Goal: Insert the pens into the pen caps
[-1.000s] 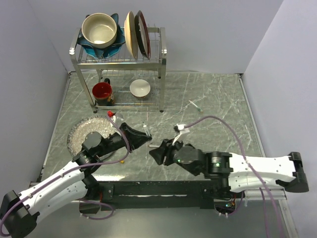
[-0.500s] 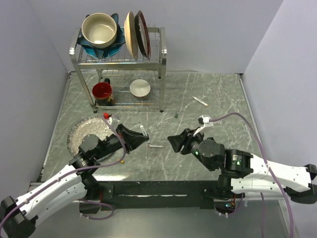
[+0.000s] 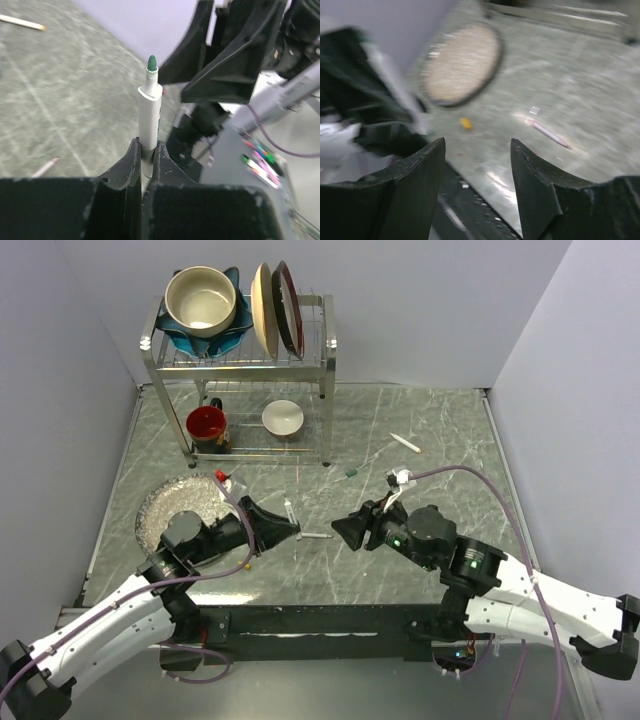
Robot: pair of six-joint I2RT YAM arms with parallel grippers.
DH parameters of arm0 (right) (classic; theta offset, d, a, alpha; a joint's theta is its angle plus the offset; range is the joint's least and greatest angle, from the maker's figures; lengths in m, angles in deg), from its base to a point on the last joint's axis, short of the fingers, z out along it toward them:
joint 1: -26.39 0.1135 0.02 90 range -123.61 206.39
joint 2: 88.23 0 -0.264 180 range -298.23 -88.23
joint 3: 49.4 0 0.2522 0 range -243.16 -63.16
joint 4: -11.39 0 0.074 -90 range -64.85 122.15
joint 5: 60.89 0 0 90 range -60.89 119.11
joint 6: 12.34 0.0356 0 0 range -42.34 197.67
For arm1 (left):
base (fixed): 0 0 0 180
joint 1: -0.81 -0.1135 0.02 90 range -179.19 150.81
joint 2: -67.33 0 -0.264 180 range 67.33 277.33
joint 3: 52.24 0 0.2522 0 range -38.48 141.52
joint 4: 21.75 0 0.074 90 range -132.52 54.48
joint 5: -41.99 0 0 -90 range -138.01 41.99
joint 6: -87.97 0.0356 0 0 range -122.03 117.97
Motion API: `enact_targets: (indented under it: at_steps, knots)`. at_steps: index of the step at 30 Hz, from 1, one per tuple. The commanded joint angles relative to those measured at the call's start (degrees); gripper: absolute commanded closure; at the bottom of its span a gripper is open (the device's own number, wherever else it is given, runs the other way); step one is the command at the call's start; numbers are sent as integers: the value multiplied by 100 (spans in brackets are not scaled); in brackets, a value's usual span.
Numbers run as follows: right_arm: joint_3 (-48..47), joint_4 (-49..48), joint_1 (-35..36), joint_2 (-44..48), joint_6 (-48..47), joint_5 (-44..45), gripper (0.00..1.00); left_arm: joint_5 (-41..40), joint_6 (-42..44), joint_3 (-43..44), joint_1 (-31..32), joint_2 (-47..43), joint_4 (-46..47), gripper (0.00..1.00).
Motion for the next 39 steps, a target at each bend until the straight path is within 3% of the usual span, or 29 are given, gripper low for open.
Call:
enact_targets:
  at_steps: [1,11,17,22,25,26,27,31,35,39]
  knots:
    - [-313,-1067,-23,-108,-454,-1447,34,876,-299,-46,4,141,545,99]
    - [-1008,-1129,-14,-1226,-464,-1993,35,1633,-563,-2,83,784,968,99]
    - [-983,-1251,-23,-1402,-349,-1861,43,1668,-589,6,127,740,1038,99]
    - [-938,-1428,-23,-1543,-296,-2081,57,1730,-642,-2,144,784,1108,99]
    - [-982,-1524,-23,-1587,-296,-2187,82,1739,-694,6,144,836,1187,98]
    - [-991,-1542,-23,-1587,-287,-2248,96,1713,-695,33,144,854,1144,96]
    - [-974,-1559,-14,-1578,-244,-2257,100,1678,-686,68,144,863,1100,92]
    - [-728,-1919,-14,-1394,11,-2257,100,1440,-659,165,144,845,1003,57]
    - [-560,-2227,-14,-1314,222,-2240,100,1466,-677,182,144,871,1170,52]
    - [-499,-2315,-14,-1288,328,-2187,100,1554,-686,217,144,994,1283,60]
